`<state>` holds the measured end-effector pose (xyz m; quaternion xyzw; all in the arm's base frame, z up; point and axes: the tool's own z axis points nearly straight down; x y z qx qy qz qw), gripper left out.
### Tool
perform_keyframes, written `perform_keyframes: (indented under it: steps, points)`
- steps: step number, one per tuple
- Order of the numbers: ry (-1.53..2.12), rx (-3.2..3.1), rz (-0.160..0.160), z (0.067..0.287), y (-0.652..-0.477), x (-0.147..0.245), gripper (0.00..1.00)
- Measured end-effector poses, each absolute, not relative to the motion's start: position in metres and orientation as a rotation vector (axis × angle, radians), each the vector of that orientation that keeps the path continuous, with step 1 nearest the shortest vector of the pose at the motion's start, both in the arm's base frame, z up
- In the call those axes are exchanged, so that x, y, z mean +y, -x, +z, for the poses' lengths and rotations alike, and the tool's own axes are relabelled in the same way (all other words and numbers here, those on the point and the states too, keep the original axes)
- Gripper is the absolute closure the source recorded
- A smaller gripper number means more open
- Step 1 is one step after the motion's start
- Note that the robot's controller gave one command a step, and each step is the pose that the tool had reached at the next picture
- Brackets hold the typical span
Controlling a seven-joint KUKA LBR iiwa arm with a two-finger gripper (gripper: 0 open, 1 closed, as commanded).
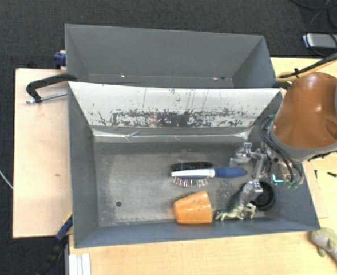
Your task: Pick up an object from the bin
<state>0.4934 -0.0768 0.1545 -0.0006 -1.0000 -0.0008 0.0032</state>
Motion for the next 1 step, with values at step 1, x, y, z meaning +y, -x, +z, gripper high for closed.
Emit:
perform_keyframes:
  steps: [1]
  points:
    - [0.120,-3.151,-0.001,0.0709,-0.5713,-0.0553,0.00]
